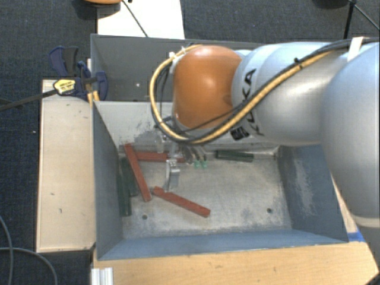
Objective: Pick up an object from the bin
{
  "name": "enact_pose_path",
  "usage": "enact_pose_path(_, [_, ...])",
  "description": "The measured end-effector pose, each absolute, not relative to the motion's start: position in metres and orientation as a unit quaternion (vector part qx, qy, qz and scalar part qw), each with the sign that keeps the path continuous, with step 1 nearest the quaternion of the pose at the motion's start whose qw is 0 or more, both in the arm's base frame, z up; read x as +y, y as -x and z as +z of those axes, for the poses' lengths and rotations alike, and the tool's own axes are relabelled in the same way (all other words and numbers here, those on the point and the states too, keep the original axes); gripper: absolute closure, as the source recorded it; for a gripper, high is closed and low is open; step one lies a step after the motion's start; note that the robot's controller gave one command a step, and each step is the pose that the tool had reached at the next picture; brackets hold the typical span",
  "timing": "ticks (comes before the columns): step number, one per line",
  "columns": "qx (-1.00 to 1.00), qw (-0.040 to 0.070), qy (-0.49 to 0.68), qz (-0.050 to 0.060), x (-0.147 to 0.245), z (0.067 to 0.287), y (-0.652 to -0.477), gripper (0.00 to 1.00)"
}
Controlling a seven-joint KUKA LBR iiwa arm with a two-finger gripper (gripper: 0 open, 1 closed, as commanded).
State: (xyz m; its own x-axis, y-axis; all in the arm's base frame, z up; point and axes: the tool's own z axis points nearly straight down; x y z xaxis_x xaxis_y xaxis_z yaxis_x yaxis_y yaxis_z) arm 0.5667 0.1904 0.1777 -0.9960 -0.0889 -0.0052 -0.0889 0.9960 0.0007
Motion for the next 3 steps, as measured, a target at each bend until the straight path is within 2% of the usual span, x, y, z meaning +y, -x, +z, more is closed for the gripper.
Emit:
enact_pose_path(1, [0.998, 0.003, 0.063, 0.001, 0.169, 0.137, -0.546, 0.0])
enact_pose_path(2, [1.0, 0.0, 0.006, 0.001, 0.169, 0.07, -0.536, 1.0])
enact_pose_path(3, [1.0, 0.0, 0.005, 0.0, 0.169, 0.07, -0.536, 1.0])
